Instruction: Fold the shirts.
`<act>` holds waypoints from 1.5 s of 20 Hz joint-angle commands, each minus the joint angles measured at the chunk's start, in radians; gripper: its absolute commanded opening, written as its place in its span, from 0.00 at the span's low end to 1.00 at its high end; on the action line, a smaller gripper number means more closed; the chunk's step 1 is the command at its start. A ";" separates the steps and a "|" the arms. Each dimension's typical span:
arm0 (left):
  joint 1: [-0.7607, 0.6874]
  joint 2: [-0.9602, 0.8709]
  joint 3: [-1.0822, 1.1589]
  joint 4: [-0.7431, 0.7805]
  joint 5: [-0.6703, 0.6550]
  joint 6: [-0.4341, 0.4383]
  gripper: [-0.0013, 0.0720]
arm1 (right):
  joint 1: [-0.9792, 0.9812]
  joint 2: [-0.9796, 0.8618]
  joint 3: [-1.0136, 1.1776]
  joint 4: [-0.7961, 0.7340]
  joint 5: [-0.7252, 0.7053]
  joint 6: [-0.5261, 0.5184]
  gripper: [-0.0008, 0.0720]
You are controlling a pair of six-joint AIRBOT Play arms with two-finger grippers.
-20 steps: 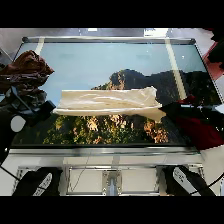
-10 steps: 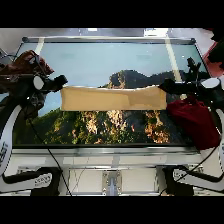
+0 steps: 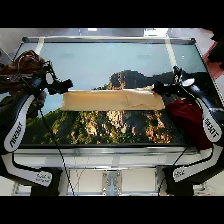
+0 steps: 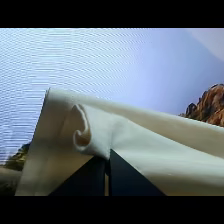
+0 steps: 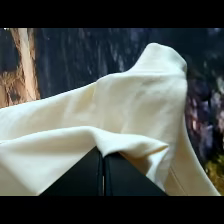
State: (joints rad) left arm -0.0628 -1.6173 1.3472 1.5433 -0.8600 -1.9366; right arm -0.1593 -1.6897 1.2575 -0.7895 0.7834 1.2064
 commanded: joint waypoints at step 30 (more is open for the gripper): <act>-0.003 0.290 0.008 -0.115 0.115 -0.007 0.60 | -0.216 -0.187 0.078 0.160 0.297 -0.249 0.84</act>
State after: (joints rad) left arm -0.0635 -1.3380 1.3548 1.5299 -0.8486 -1.9881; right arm -0.3889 -1.7954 1.2919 -0.6563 1.0557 1.0100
